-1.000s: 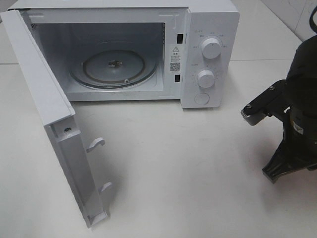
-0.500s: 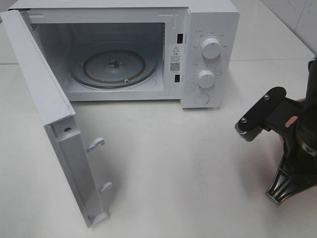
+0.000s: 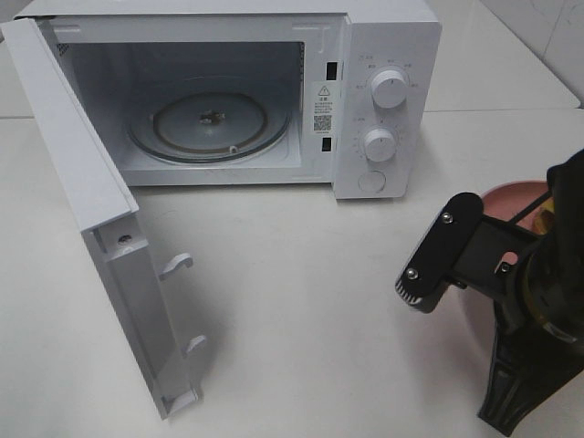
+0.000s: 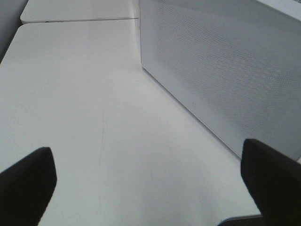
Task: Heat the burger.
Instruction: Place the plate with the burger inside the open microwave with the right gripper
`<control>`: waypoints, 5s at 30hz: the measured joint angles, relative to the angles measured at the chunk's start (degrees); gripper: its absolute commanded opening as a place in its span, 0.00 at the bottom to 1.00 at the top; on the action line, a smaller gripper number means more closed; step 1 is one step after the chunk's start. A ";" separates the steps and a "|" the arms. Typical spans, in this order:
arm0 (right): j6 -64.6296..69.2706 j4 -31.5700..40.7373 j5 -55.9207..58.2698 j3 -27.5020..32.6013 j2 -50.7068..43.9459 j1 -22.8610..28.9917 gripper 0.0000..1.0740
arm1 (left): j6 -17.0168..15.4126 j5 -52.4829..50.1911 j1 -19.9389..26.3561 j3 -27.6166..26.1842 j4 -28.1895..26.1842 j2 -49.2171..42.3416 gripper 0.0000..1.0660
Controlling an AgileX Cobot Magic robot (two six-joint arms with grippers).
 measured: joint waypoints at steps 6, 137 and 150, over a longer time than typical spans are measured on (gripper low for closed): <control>-0.06 -1.66 0.80 0.00 0.00 4.30 0.00 | 0.00 0.00 0.00 0.00 0.00 0.00 0.94; -122.56 29.22 -26.24 -8.88 0.11 -18.11 0.00 | 0.00 0.00 0.00 0.00 0.00 0.00 0.94; -122.38 29.51 -27.85 -10.14 1.26 -18.11 0.00 | 0.00 0.00 0.00 0.00 0.00 0.00 0.94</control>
